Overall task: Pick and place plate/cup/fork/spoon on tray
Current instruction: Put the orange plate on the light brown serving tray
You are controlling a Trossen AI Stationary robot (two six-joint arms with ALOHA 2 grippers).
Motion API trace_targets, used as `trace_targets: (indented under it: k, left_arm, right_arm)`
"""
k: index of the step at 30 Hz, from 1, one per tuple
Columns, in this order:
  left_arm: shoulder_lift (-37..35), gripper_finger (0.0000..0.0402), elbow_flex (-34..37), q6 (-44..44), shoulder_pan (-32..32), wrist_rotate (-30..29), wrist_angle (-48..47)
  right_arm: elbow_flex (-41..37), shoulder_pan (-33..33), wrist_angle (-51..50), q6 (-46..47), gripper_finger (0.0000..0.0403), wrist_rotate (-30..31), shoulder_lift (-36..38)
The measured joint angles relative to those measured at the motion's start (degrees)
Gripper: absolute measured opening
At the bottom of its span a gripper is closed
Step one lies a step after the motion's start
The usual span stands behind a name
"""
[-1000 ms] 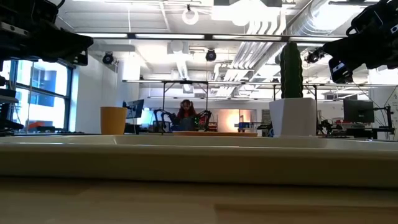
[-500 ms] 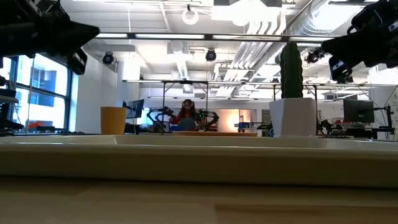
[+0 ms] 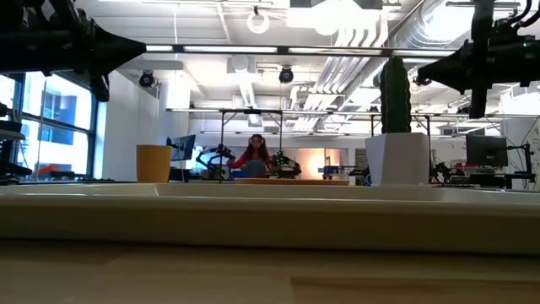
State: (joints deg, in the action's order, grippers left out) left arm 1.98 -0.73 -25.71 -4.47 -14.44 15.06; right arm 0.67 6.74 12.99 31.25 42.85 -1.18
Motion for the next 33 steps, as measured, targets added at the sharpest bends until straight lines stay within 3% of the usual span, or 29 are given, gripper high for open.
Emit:
trace_targets:
  k: [3,7,10,17,22,27,30,33]
  left_arm:
    - [0.34,0.0001,0.00,0.28,-0.09,-2.54,2.24]
    - [1.54,0.0001,-0.05,0.24,-0.09,0.38,3.70]
    - [3.67,0.0001,-1.09,0.23,-0.10,0.75,1.02]
    - [11.93,0.0028,-4.88,0.74,-2.96,-0.38,-0.64]
    - [17.72,0.0067,-9.30,2.18,-7.54,-2.62,-0.66]
    - [25.03,0.0109,-14.31,4.86,-12.92,-2.36,-0.85]
    - [29.08,0.0127,-17.56,3.82,-15.24,1.75,-0.93]
    - [33.17,0.0138,-19.96,3.23,-16.89,3.29,-1.89]
  right_arm:
    - [0.00,0.00,1.26,7.05,0.0000,-1.16,-1.95]
    - [1.35,0.00,4.41,13.55,0.0000,-1.85,-7.95]
    - [6.70,0.00,4.88,13.74,0.0000,-1.28,-15.13]
    - [26.33,-0.02,1.27,-4.77,0.0000,5.64,-35.29]
    - [39.41,-3.26,-10.61,-12.22,0.0000,10.51,-44.23]
    - [48.01,-12.74,-28.60,-4.60,0.0000,-0.79,-48.44]
    - [50.05,-17.83,-32.08,0.36,0.0000,-6.22,-51.33]
    - [51.06,-22.11,-32.09,-0.55,0.0010,-14.92,-54.39]
